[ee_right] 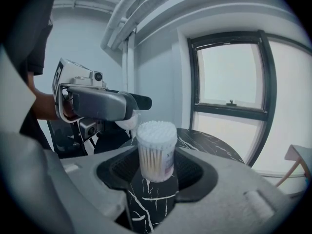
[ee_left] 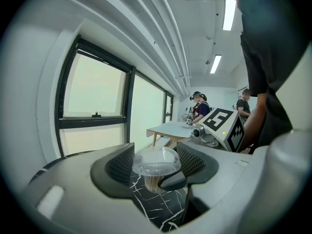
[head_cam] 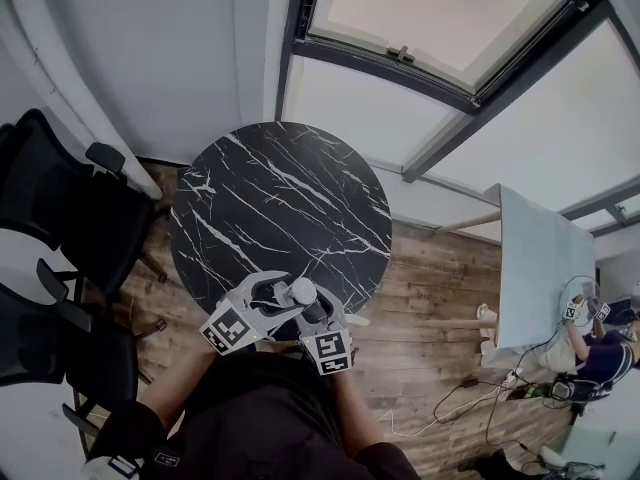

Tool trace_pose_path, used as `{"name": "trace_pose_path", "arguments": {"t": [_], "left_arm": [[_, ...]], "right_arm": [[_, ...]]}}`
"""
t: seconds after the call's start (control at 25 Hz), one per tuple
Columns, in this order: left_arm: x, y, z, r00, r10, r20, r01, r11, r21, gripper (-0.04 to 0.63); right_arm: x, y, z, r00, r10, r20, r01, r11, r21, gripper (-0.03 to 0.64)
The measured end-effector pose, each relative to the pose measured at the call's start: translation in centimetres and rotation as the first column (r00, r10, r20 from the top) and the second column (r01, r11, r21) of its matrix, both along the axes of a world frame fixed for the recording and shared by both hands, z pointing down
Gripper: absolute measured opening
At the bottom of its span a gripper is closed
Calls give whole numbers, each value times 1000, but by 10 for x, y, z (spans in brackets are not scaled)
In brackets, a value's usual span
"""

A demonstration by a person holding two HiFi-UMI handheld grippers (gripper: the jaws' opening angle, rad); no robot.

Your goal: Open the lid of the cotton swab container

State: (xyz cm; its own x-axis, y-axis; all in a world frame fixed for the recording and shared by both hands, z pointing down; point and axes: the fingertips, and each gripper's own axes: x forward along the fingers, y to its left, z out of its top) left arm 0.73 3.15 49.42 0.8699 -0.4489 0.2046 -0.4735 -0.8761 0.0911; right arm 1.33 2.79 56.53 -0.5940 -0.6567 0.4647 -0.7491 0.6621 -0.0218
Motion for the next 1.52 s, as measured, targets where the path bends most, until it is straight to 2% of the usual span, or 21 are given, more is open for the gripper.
{"name": "trace_pose_path", "arguments": {"t": [0.64,1.0,1.24,1.52], "left_arm": [[-3,-2,10,1000,-10,8,10,1000,-24,284],[-7,0,27,999,-25,25,27,996,-87,289],[-16,-5,24,999,-37,26,39,996,-81,293],[-26,-7,23,998,-48,38,50,996,-68,284]], "right_arm": [[6,-7,-6,1000,13,24,-13,1000,4,221],[0,-6,-13,1000,-16,-17,17,999,38,222],[-3,-16,-10,999,0,37,0,1000,16,222],[-9,-23,-18,999,-15,37,14,999,39,222]]}}
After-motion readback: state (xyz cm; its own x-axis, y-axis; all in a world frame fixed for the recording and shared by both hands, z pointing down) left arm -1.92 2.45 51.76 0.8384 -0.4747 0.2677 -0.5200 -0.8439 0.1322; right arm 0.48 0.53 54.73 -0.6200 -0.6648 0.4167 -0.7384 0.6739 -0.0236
